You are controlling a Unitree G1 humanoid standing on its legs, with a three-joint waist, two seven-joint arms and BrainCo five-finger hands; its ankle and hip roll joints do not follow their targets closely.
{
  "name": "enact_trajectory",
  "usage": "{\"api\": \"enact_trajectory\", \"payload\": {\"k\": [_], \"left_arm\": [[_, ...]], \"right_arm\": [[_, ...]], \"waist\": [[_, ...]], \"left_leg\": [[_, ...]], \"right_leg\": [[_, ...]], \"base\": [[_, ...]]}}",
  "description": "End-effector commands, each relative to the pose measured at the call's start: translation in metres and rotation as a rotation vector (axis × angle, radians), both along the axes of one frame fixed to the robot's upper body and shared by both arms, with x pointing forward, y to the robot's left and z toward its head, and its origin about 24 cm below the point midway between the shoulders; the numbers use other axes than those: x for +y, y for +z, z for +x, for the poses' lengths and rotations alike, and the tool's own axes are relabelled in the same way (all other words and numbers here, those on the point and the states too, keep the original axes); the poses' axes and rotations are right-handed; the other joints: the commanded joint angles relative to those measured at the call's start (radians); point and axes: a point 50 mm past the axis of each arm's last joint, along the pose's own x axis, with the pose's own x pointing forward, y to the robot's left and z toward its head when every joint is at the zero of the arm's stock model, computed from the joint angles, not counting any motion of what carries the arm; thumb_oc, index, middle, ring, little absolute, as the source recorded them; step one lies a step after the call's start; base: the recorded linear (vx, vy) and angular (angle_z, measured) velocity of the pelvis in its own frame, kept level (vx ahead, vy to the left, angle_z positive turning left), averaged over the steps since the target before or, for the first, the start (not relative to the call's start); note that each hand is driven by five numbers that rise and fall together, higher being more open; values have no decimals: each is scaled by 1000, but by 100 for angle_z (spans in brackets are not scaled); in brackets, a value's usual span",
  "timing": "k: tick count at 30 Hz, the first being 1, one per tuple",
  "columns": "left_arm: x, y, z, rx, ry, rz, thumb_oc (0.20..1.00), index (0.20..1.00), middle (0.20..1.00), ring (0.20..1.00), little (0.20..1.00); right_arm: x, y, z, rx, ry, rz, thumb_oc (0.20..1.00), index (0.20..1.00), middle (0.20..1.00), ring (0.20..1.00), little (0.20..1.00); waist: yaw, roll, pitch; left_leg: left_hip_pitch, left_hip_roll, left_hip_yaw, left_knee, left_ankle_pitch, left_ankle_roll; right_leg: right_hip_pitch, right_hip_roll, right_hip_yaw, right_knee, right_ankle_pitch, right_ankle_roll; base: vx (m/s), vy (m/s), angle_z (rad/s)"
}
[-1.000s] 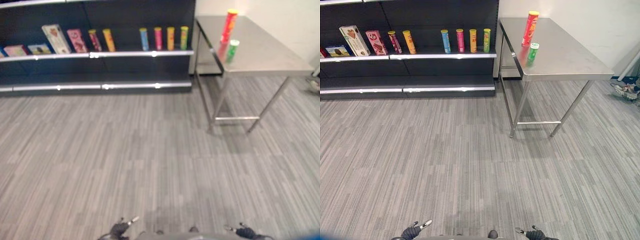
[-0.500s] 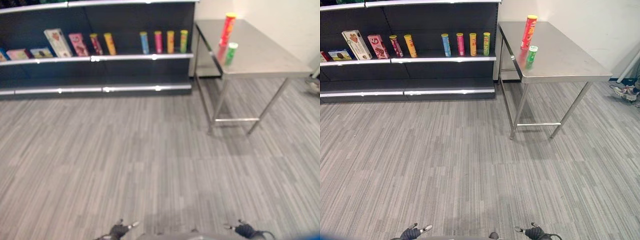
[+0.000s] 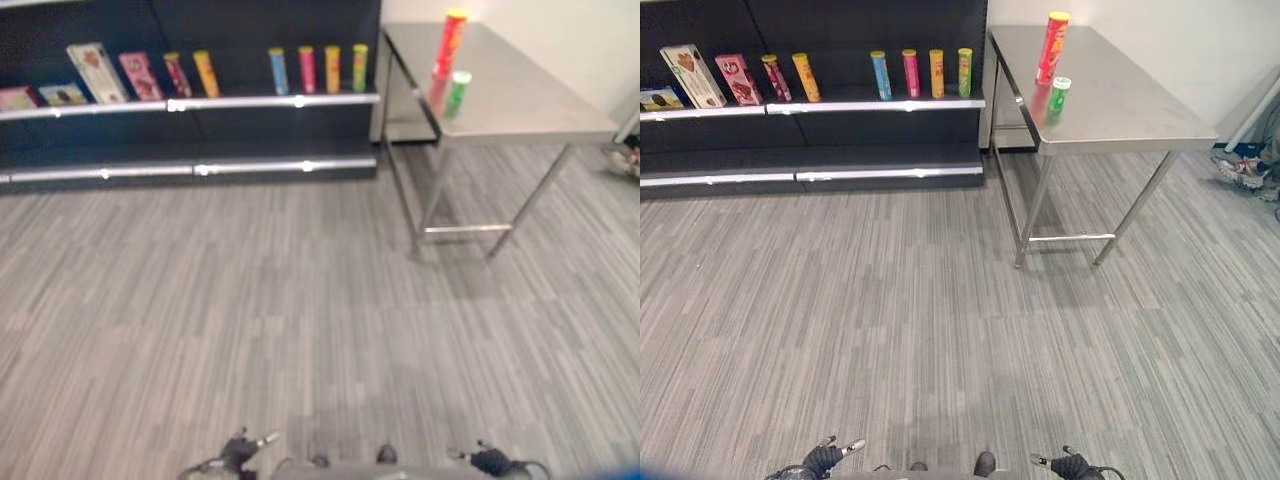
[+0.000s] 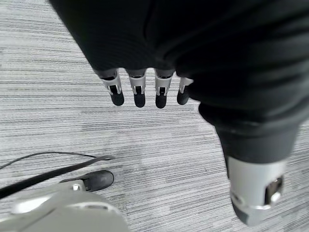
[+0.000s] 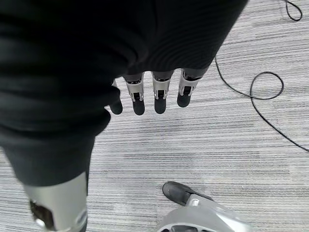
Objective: Put the goods on the table back onto the shelves and tidy them up.
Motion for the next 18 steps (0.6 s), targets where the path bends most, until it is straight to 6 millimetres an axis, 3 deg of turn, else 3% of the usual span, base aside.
{"api": "enact_trajectory", "payload": {"k": [1,5,8,9,10,11,12,14,16,17,18], "left_arm": [[11,5,9,-33,21,14,1000,1000,1000,1000,1000],[10,5,10,-38,12,6,1000,1000,1000,1000,1000],[10,6,15,-45,-3,9,1000,1000,1000,1000,1000],[10,7,16,-47,-4,11,1000,1000,1000,1000,1000],[9,6,16,-47,4,3,1000,1000,1000,1000,1000],[9,6,15,-45,6,2,1000,1000,1000,1000,1000],[9,6,15,-45,6,1,1000,1000,1000,1000,1000],[6,7,19,-65,-13,-12,1000,1000,1000,1000,1000],[5,7,18,-68,-11,-15,1000,1000,1000,1000,1000],[2,9,25,-85,-24,-25,1000,1000,1000,1000,1000],[2,10,28,-102,-5,-35,1000,1000,1000,1000,1000]], "right_arm": [[1,-1,-2,19,37,-5,1000,1000,1000,1000,1000],[1,-4,-15,44,8,5,1000,1000,1000,1000,1000],[-2,-3,-13,33,-1,1,1000,1000,1000,1000,1000],[-3,-2,-12,25,-5,0,1000,1000,1000,1000,1000],[-4,-2,-12,26,-17,-1,1000,1000,1000,1000,1000],[-4,-2,-13,30,-14,-2,1000,1000,1000,1000,1000],[-4,-2,-13,30,-14,-3,1000,1000,1000,1000,1000],[-5,-4,-23,51,-21,-2,1000,1000,1000,1000,1000],[-4,-5,-27,65,-9,4,1000,1000,1000,1000,1000],[-5,-5,-28,65,-10,5,1000,1000,1000,1000,1000],[-7,-4,-27,57,-21,-3,1000,1000,1000,1000,1000]], "waist": [[8,-27,36],[-8,-28,30],[-30,-41,36],[-40,-49,41],[-53,-57,41],[-57,-57,42],[-58,-52,44],[-73,-56,30],[-86,-56,22],[-100,-48,9],[-98,-46,5]], "left_leg": [[13,-57,-51,43,-65,3],[49,-52,-102,37,-91,-10],[82,-48,-150,41,-133,-37],[106,-50,-165,42,-152,-51],[150,-46,-180,33,-177,-72],[182,-38,-180,30,-182,-85],[186,-32,-181,28,-184,-86],[257,-21,-191,32,-201,-109],[292,-12,-203,55,-207,-114],[261,23,-208,190,-141,-153],[214,32,-200,313,-69,-185]], "right_leg": [[-68,-169,-9,332,68,97],[-109,-192,-23,309,86,85],[-121,-218,-29,68,119,92],[-129,-225,-20,-51,158,108],[-155,-252,-33,-184,229,145],[-162,-254,-64,-230,258,157],[-155,-249,-68,-235,259,157],[-167,-258,-142,-254,294,175],[-164,-247,-149,-227,311,165],[-147,-190,-112,-201,276,132],[-121,-166,-111,-202,255,111]], "base": [[303,145,8],[252,-21,48],[345,-117,67],[652,-159,47],[706,-134,42],[525,-79,36],[406,-50,18],[704,-86,31],[615,-101,60],[562,-159,36],[681,-224,48]]}}
